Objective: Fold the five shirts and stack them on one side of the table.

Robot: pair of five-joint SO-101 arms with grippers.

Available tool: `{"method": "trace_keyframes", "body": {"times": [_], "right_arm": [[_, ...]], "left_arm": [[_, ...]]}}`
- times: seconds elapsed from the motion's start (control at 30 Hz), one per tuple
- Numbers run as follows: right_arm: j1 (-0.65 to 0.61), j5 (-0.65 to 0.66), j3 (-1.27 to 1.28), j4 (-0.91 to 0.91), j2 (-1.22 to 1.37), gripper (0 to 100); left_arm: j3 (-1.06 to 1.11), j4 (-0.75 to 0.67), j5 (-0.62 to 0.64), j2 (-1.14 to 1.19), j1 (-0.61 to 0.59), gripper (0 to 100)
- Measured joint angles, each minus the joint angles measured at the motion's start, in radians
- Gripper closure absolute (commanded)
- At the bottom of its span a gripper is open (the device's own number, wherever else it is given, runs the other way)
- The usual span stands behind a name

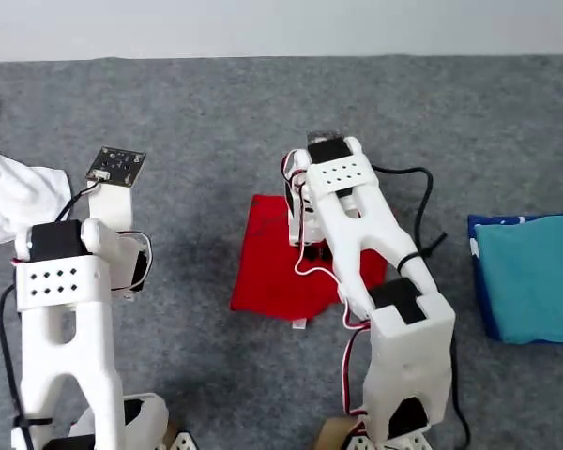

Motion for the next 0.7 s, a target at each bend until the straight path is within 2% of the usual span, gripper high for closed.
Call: {"method": "trace_keyframes", "body": {"times": [0.2,0.33,0.47,0.6,0.7], "right_arm": [[0.074,0.005,0.0,0.091,-0.015,98.7],[0.17,0.137,0.0,0.092,-0.055,96.4],[0.222,0.27,0.026,0.092,-0.14,80.2],[0.236,0.293,0.057,0.092,-0.224,62.7],[0.232,0.296,0.072,0.094,-0.281,60.7]], "left_arm": [[0.0,0.0,0.0,0.0,0.0,100],[0.0,0.0,0.0,0.0,0.0,100],[0.0,0.0,0.0,0.0,0.0,100],[0.0,0.0,0.0,0.0,0.0,100],[0.0,0.0,0.0,0.0,0.0,100]]}}
